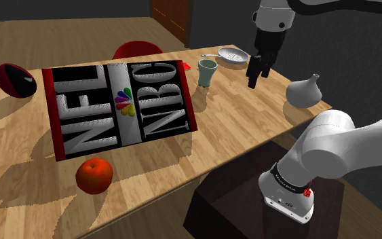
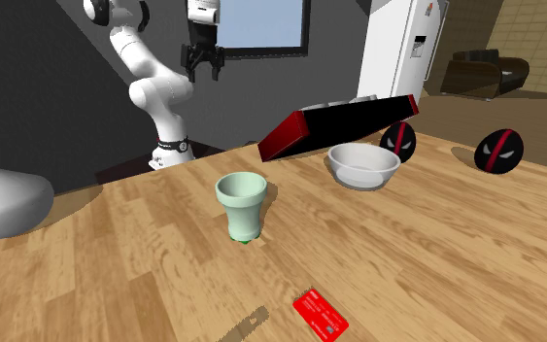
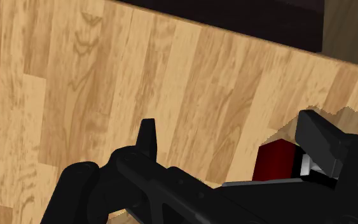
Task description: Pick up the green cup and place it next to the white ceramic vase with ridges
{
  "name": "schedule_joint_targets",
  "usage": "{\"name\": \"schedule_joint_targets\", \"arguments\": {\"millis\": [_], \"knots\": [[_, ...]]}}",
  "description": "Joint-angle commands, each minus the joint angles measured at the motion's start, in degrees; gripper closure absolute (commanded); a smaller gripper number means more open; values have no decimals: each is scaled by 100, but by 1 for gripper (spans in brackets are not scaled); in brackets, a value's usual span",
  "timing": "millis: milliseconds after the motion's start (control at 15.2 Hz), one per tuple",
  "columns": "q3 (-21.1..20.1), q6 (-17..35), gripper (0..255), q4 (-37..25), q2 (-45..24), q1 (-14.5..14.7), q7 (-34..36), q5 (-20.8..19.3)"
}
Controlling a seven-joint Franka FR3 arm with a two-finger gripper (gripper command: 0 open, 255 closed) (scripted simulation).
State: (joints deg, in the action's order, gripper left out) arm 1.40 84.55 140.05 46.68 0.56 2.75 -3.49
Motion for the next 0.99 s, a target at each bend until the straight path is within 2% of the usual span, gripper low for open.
{"name": "schedule_joint_targets", "arguments": {"millis": [0, 462, 924], "knots": [[0, 0, 0, 0, 0, 0, 0, 0], [348, 1031, 0, -412, -1402, -116, -379, -360], [635, 1811, 0, -1189, -2901, -202, -732, -544]]}}
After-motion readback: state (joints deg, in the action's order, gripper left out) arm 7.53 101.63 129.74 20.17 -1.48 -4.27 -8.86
